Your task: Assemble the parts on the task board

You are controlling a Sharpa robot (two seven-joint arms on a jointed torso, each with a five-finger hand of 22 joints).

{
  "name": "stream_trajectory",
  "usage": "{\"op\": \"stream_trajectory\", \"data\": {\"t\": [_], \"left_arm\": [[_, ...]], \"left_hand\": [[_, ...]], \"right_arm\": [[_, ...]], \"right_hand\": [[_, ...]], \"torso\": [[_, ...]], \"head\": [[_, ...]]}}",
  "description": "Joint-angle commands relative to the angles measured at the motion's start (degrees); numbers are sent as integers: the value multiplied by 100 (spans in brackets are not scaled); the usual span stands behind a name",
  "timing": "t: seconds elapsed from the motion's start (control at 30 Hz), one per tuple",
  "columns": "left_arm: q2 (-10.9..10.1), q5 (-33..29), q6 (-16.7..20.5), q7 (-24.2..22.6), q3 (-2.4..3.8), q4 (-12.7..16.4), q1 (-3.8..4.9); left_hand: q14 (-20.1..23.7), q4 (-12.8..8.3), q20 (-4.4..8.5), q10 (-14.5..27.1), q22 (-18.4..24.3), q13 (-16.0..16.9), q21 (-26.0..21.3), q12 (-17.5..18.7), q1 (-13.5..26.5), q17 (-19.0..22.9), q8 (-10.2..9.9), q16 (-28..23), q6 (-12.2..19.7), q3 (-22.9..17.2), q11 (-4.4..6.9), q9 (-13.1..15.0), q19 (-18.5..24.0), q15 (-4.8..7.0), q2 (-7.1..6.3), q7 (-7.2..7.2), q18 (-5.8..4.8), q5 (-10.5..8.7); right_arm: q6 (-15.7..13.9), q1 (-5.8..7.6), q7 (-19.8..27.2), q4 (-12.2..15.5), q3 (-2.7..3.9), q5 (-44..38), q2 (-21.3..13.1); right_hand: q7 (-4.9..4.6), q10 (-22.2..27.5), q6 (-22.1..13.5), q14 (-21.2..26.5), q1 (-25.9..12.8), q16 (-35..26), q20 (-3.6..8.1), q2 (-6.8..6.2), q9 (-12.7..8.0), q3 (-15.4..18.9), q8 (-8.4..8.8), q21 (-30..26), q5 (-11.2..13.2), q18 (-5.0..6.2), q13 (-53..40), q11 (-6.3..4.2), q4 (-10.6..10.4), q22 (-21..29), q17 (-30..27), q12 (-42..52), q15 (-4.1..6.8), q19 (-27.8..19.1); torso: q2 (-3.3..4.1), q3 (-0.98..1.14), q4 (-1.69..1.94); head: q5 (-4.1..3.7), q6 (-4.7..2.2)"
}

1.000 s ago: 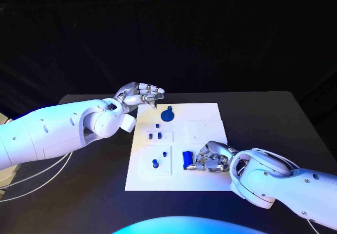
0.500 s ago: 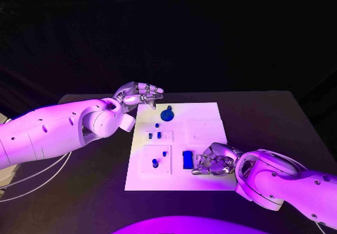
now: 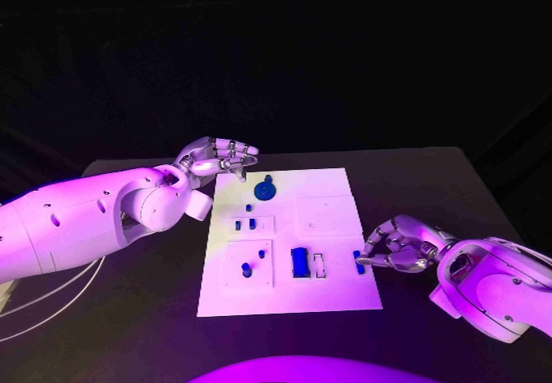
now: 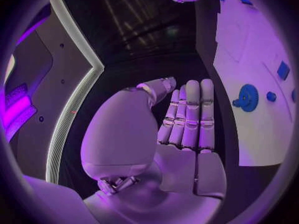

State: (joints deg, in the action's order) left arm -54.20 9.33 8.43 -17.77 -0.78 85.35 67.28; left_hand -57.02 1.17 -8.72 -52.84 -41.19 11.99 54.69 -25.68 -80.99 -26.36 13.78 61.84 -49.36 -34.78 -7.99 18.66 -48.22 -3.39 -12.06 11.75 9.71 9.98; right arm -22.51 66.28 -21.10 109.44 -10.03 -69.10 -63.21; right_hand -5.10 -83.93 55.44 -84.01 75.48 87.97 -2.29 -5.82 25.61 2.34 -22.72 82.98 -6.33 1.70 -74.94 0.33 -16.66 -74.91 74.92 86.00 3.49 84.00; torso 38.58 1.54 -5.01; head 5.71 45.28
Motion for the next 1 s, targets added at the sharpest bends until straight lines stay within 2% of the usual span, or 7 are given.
{"op": "stream_trajectory", "data": {"t": [0.03,0.13,0.2,0.3,0.43,0.6,1.0], "left_arm": [[-15,22,-141,-128,-1,77,-13],[-41,1,-175,-171,-5,149,-55],[-48,-14,-186,-191,-6,176,-72],[-56,-36,-199,-216,-7,203,-92],[-63,-56,-212,-231,-7,210,-107],[-72,-66,-210,-211,-8,205,-115],[-74,-70,-190,-173,-8,177,-139]], "left_hand": [[29,-19,-17,19,-6,-8,-5,-36,-27,8,6,-6,33,23,2,-6,-34,-18,-9,7,86,-4],[12,70,-42,34,31,-18,-66,-53,106,5,15,17,41,134,-1,-7,-21,-36,-24,5,82,-30],[12,139,-59,50,82,-24,-139,-67,188,2,23,33,52,224,2,-4,-26,-44,-38,0,83,-54],[14,250,-77,75,179,-29,-270,-94,286,-5,39,61,70,373,2,2,-65,-53,-58,-6,85,-78],[18,292,-81,86,222,-30,-326,-107,306,-7,46,70,79,428,0,5,-89,-54,-61,-8,85,-81],[21,306,-81,91,249,-31,-361,-116,288,-7,52,76,82,446,3,7,-110,-51,-48,-11,87,-74],[24,307,-76,95,271,-32,-387,-127,248,-7,59,81,84,448,5,9,-135,-47,-23,-11,89,-62]], "right_arm": [[-228,8,199,-69,-6,-257,-128],[-215,-34,27,-120,-20,-645,-226],[-237,-85,-69,-133,-25,-824,-243],[-285,-171,-238,-157,-30,-1125,-223],[-324,-243,-390,-183,-33,-1338,-139],[-356,-303,-490,-217,-36,-1427,4],[-312,-448,-644,-374,-37,-1500,341]], "right_hand": [[-11,-370,-34,-468,54,-44,-47,-15,-9,-30,37,-80,10,-23,-1225,41,4,-1311,918,-64,-37,389],[-28,-241,-21,-397,12,-178,-74,-17,-28,-7,85,-369,13,30,-1080,60,-8,-1235,649,-310,-55,308],[-21,-203,18,-382,-6,-213,-80,-38,-17,8,78,-463,12,47,-1037,56,-11,-1210,592,-383,-53,282],[-19,-193,27,-381,-19,-218,-81,-56,-13,18,78,-482,12,51,-1026,54,-13,-1204,588,-403,-51,277],[-10,-189,60,-386,-45,-215,-81,-80,0,31,68,-466,10,47,-1020,47,-16,-1208,605,-414,-47,283],[9,-187,120,-390,-87,-217,-76,-85,21,36,44,-467,7,47,-1015,33,-19,-1207,609,-423,-37,286],[40,-232,197,-430,-114,-147,-63,-38,58,9,8,-346,3,25,-1060,6,-16,-1239,759,-347,-17,323]], "torso": [[-16,-12,-14],[-26,-4,-22],[-22,-6,-25],[-19,-4,-25],[-16,1,-23],[-8,-7,-7],[-14,-10,-8]], "head": [[-135,12],[-230,44],[-283,29],[-322,28],[-326,47],[-322,82],[-363,98]]}}
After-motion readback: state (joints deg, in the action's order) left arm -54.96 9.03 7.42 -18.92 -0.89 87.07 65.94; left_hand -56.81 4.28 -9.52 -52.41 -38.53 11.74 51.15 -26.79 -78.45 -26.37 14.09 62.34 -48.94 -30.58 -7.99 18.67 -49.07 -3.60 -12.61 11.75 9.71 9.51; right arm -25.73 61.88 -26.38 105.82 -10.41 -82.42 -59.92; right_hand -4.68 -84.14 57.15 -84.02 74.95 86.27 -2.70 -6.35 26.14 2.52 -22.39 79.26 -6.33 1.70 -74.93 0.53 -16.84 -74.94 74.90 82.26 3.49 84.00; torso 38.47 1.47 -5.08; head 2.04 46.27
